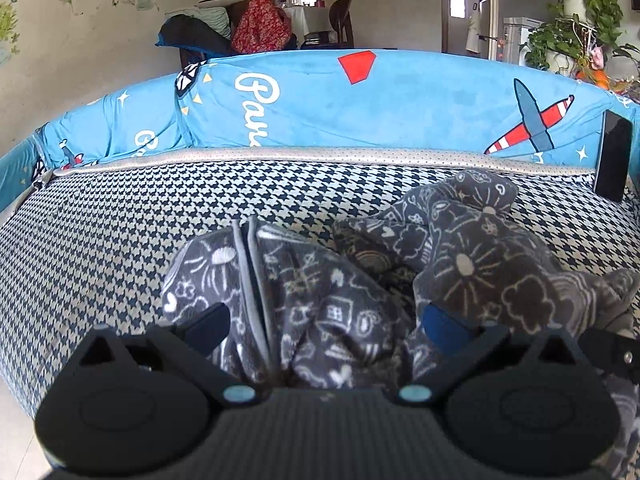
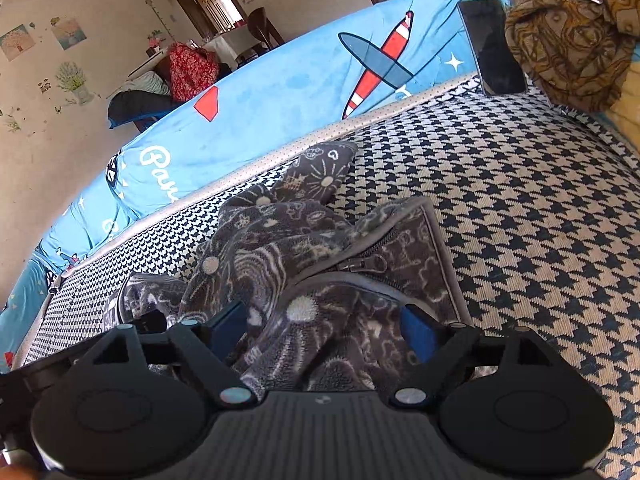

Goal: Fold clothes

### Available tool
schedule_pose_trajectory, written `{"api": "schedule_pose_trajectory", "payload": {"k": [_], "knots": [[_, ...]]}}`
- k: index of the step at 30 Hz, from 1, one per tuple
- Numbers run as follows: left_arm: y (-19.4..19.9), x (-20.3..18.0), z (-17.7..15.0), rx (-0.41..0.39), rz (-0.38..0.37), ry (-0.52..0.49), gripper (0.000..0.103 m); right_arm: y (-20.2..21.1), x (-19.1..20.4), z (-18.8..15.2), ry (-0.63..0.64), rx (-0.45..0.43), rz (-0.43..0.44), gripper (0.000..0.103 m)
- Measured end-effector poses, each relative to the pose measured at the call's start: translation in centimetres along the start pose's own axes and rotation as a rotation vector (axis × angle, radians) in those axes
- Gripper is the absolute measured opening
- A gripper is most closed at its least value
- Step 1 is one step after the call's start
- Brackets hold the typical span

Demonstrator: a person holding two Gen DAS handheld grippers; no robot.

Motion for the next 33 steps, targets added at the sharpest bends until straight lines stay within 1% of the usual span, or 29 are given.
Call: {"api": "schedule_pose_trajectory", "payload": {"k": [4, 9, 12, 15, 18, 20, 22, 24, 25, 27, 28, 30, 33], "knots": [[-3.2, -1.6, -0.1, 0.044, -0.002, -0.074, 0.103, -1.1, -0.2, -0.2, -0.046, 0.056, 0.039, 0.089], [-6.2, -3.4, -1.3, 0.066, 0.01, -0.157, 0.103, -2.5, 0.4, -0.1, -0.02, 0.1, 0.011, 0.094], [-6.7, -3.6, -1.4, 0.068, 0.008, -0.152, 0.103, -3.3, 0.9, -0.2, 0.005, 0.113, -0.016, 0.097], [-7.0, -3.2, -0.9, 0.086, -0.014, -0.127, 0.103, -4.0, 1.0, -0.1, 0.013, 0.118, -0.048, 0.098], [-6.9, -2.9, -0.9, 0.081, -0.024, -0.116, 0.103, -4.4, 0.6, 0.2, -0.017, 0.127, -0.039, 0.1], [-6.6, -2.8, -1.1, 0.07, -0.02, -0.112, 0.103, -4.5, 0.3, 0.4, -0.047, 0.128, -0.025, 0.099], [-6.4, -2.8, -1.2, 0.061, -0.01, -0.102, 0.103, -4.5, -0.1, 0.8, -0.073, 0.12, -0.026, 0.094], [-6.1, -2.7, -1.4, 0.054, -0.001, -0.088, 0.103, -4.4, -0.4, 0.9, -0.085, 0.113, -0.033, 0.08], [-5.9, -2.6, -1.5, 0.051, 0.006, -0.082, 0.103, -4.4, -0.4, 1.0, -0.083, 0.111, -0.028, 0.076], [-5.6, -2.5, -1.6, 0.047, 0.024, -0.072, 0.103, -4.3, -0.4, 1.0, -0.07, 0.11, -0.014, 0.058], [-5.4, -2.4, -1.6, 0.046, 0.035, -0.065, 0.103, -4.3, -0.3, 1.0, -0.059, 0.111, -0.006, 0.056], [-4.9, -2.4, -1.8, 0.041, 0.067, -0.06, 0.103, -4.2, 0.0, 1.0, -0.036, 0.104, 0.001, 0.047], [-3.9, -2.8, -2.4, 0.016, 0.149, -0.081, 0.103, -4.1, 0.7, 1.1, 0.003, 0.076, 0.009, 0.039]]}}
Point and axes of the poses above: each gripper's, at about its wrist camera, not at the fingertips, and y roughly against the way its jaws point, x to its left, z to its top, the point moved 2 cm from there along -y, roughly the way its jaws point, and after that the axes turned 8 degrees about x, right-handed, at the moved point
